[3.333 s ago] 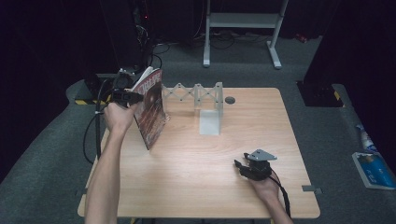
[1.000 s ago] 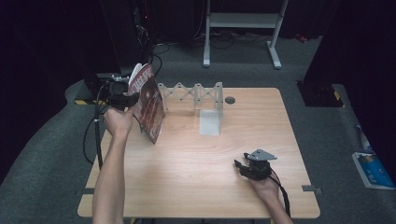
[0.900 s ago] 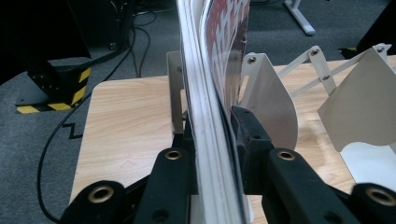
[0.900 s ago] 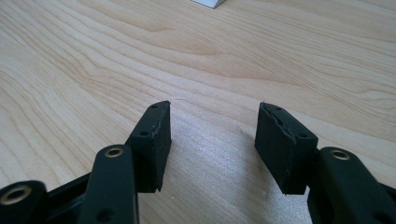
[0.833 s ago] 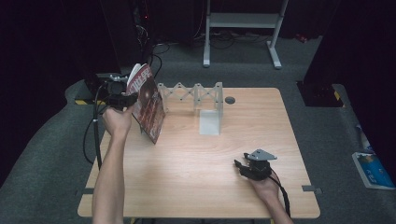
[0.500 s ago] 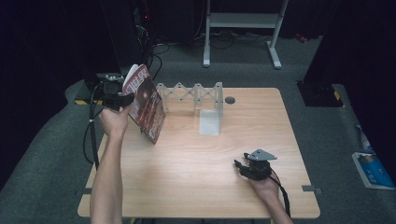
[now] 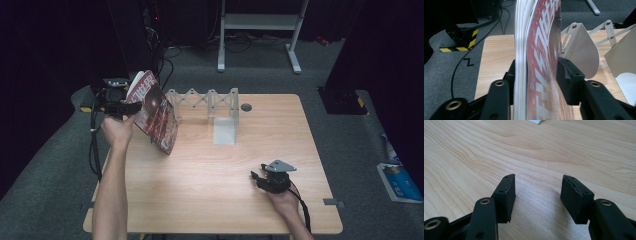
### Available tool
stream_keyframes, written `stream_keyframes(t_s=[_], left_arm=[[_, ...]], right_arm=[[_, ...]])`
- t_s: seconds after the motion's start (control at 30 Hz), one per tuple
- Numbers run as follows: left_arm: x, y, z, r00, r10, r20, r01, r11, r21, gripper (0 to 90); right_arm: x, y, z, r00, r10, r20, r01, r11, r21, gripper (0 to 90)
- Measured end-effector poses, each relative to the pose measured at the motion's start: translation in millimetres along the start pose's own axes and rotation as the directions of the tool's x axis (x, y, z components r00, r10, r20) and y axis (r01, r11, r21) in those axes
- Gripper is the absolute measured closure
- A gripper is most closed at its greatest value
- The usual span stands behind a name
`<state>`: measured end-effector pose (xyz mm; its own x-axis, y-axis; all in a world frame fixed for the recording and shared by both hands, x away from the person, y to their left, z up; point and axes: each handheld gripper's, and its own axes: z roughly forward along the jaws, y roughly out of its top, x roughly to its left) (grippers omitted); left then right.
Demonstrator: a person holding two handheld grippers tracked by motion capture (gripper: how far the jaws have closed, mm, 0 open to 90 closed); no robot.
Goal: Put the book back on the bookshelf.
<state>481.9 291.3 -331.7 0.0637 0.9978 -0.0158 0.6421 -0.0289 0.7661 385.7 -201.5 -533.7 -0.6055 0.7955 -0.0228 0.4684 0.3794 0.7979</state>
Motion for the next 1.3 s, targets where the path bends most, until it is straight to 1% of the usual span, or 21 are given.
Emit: stream_keyframes(t_s=[0.1,0.13,0.2,0.23,0.27,0.37,0.53,0.6,0.63,0.67,0.8,0.87,1.03,1.13,1.17,1.2,1.3], left_arm=[[1.3,-0.8,-1.3,0.9999,-0.008,0.008,0.008,0.9999,-0.01,51.5],[2.5,-2.3,-1.8,0.9997,-0.019,0.016,0.02,0.9996,-0.019,49.6],[3.1,-3.0,-1.9,0.9995,-0.025,0.017,0.025,0.9995,-0.019,46.2],[4.1,-3.8,-2.3,0.9995,-0.026,0.017,0.027,0.9994,-0.022,45.6],[5.6,-5.8,-3.4,0.9991,-0.035,0.021,0.036,0.9988,-0.034,44.8],[7.2,-7.8,-5.0,0.999,-0.038,0.025,0.039,0.9987,-0.034,43.2],[12.2,-12.2,-12.4,0.999,-0.036,0.028,0.037,0.9982,-0.048,41.7],[13.6,-13.9,-15.2,0.9979,-0.049,0.042,0.052,0.9968,-0.062,41.2],[13.6,-13.9,-15.2,0.9979,-0.049,0.042,0.052,0.9968,-0.062,41.0],[15.3,-15.9,-17.2,0.9953,-0.067,0.07,0.072,0.9949,-0.071,40.8],[16.0,-18.8,-19.7,0.9949,-0.066,0.077,0.072,0.9943,-0.079,40.3],[17.5,-21.6,-21.7,0.9933,-0.071,0.09,0.079,0.993,-0.088,39.9],[17.7,-23.8,-24.7,0.9917,-0.068,0.109,0.078,0.993,-0.088,38.4],[17.4,-25.7,-26.9,0.9882,-0.075,0.134,0.089,0.9908,-0.102,38.1],[17.4,-25.7,-26.9,0.9882,-0.075,0.134,0.089,0.9908,-0.102,38.8],[17.3,-27.6,-29.6,0.9873,-0.074,0.141,0.092,0.9879,-0.125,39.5],[17.3,-29.5,-31.3,0.9855,-0.082,0.148,0.102,0.9864,-0.129,39.7]], right_arm=[[0.0,0.0,0.0,1.0,0.0,0.0,0.0,1.0,0.0,45.7],[0.0,0.0,0.0,1.0,0.001,-0.001,-0.001,1.0,0.0,45.6],[-0.1,0.0,0.0,1.0,0.0,-0.001,0.0,1.0,0.0,45.6],[0.0,0.0,0.0,1.0,0.001,-0.001,-0.001,1.0,0.0,45.6],[0.0,0.0,0.0,1.0,0.001,-0.001,-0.001,1.0,0.0,45.6],[0.0,0.0,0.0,1.0,0.001,-0.001,-0.001,1.0,0.0,45.7],[-0.1,0.0,0.0,1.0,0.001,-0.001,-0.001,1.0,0.0,45.6],[-0.1,0.0,0.0,1.0,0.0,-0.001,0.0,1.0,0.0,45.6],[-0.1,0.0,0.0,1.0,0.001,-0.001,-0.001,1.0,0.0,45.6],[0.0,0.0,0.0,1.0,0.001,0.0,-0.001,1.0,0.0,45.6],[-0.1,0.0,0.0,1.0,0.001,0.0,-0.001,1.0,0.0,45.6],[-0.1,0.0,0.0,1.0,0.001,0.0,-0.001,1.0,0.0,45.6],[0.0,0.0,0.0,1.0,0.0,0.0,0.0,1.0,0.0,45.6],[0.0,-0.1,0.0,1.0,0.001,0.0,-0.001,1.0,0.0,45.6],[0.0,-0.1,0.0,1.0,0.001,0.0,-0.001,1.0,0.0,45.6],[0.0,0.0,0.0,1.0,0.001,0.0,-0.001,1.0,0.0,45.6],[-0.1,0.0,0.1,1.0,0.001,-0.001,-0.001,1.0,0.0,45.6]])
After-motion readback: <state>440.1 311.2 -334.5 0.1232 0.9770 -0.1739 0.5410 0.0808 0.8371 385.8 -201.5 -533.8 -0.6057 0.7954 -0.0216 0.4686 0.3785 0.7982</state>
